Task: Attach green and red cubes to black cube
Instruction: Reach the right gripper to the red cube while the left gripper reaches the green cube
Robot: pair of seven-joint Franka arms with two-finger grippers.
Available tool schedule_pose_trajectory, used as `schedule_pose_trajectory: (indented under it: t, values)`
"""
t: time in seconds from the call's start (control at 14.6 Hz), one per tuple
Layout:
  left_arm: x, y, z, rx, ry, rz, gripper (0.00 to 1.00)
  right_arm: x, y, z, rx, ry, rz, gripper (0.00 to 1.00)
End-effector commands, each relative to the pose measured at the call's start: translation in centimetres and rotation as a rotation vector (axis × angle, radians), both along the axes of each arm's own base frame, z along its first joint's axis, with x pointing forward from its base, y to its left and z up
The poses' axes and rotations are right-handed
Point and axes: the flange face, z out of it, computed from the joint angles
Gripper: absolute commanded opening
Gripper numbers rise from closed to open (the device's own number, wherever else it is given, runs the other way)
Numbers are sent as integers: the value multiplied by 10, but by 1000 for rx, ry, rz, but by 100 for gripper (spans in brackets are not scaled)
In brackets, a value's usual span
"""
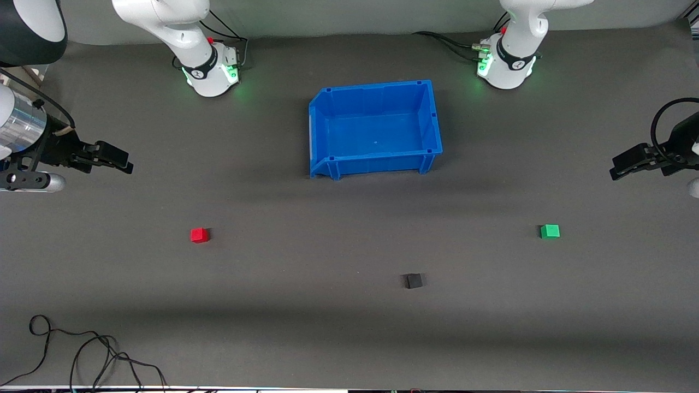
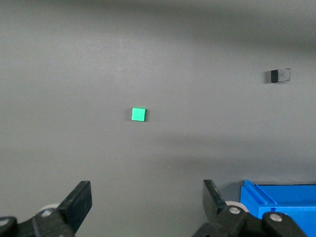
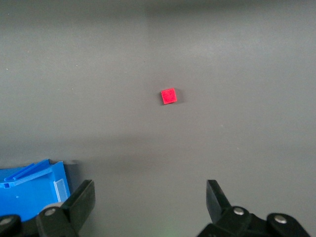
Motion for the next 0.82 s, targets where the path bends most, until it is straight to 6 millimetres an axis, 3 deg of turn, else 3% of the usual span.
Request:
schedule_pose_trajectory:
  t: [0.0, 0.21, 0.34, 0.55, 0.62, 0.75]
  values:
    - [0, -2, 0, 8, -5, 0, 100, 1, -1, 1, 13, -7, 14, 100]
    - [2, -1, -9, 8, 7, 17, 100, 4, 1, 3, 15, -13, 17, 100]
    - [4, 10, -30, 16, 41, 93, 100, 5, 0, 1, 13, -9, 16, 100]
    - [16, 34, -77, 55, 82, 252, 100, 6, -3, -2, 7, -4, 14, 100]
    - [16, 37, -97, 67, 90, 291, 100, 10, -4, -10, 7, 6, 11, 100]
    - [19, 47, -135, 80, 73, 527, 99, 25, -3, -33, 8, 7, 11, 100]
